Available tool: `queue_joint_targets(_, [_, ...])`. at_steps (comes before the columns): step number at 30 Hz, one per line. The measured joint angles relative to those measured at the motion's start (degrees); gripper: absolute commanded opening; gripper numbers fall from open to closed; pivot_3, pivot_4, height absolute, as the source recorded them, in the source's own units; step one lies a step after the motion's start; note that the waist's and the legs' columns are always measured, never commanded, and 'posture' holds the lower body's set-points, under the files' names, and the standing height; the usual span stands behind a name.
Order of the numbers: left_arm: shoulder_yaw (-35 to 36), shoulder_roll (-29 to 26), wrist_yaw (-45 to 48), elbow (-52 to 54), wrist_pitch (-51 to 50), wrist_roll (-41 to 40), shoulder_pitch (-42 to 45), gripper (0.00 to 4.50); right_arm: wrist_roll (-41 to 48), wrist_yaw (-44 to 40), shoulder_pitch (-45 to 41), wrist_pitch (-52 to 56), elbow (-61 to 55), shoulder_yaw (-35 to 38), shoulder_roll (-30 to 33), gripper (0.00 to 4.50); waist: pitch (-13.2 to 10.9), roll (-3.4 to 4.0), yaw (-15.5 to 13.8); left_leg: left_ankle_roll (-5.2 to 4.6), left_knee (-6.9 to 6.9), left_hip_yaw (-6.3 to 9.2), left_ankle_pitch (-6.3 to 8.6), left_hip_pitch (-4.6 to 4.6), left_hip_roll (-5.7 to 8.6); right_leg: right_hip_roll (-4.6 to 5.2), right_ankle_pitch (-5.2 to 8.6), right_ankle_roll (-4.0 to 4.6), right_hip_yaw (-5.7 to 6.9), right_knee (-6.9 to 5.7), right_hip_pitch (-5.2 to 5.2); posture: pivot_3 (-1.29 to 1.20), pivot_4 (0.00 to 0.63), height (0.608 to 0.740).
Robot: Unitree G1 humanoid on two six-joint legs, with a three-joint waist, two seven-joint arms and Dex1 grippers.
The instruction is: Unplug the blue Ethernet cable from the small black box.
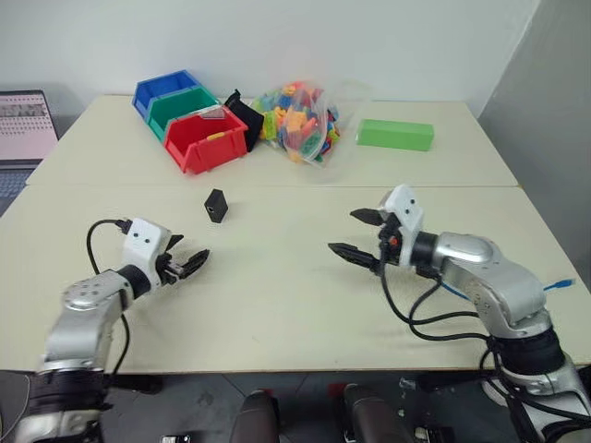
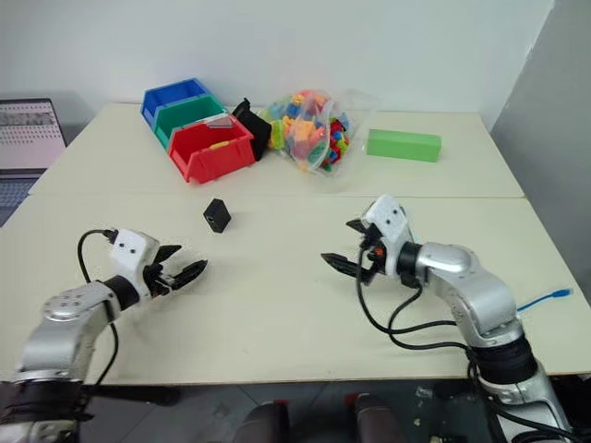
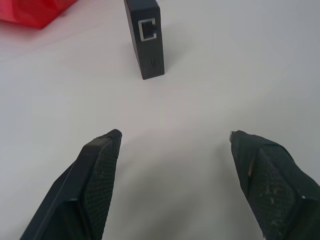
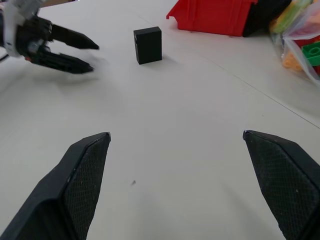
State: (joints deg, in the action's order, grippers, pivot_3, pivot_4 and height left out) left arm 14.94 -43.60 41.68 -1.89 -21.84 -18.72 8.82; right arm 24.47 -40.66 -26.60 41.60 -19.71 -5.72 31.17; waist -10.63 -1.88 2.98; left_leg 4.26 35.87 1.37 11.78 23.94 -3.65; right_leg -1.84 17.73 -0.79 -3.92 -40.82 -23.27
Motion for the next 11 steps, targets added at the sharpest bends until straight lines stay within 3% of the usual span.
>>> queue_joint_targets(6, [5.3, -7.5, 6.9, 10.0, -7.5, -6.4, -4.9, 3.70, 4.8, -7.0, 1.9, 0.3, -0.3, 5.4, 7.0, 4.50, 0.0, 0.04, 0.1, -0.01, -0.03, -0.04, 0.00, -0.03, -0.02, 0.00, 0.03, 0.03, -0.04, 0.05, 0.00, 0.00, 0.150, 0.740])
queue_joint_targets(11, [6.9, -10.1, 9.2, 12.1, -10.5, -8.5, -4.9, 3.70, 5.9, -9.2, 1.9, 0.3, 0.1, 6.9, 9.3, 4.50, 0.0, 0.04, 0.2, -0.01, -0.03, -0.02, 0.01, -0.04, -0.03, -0.02, 0.06, 0.08, -0.07, 0.04, -0.01, 0.00, 0.150, 0.740])
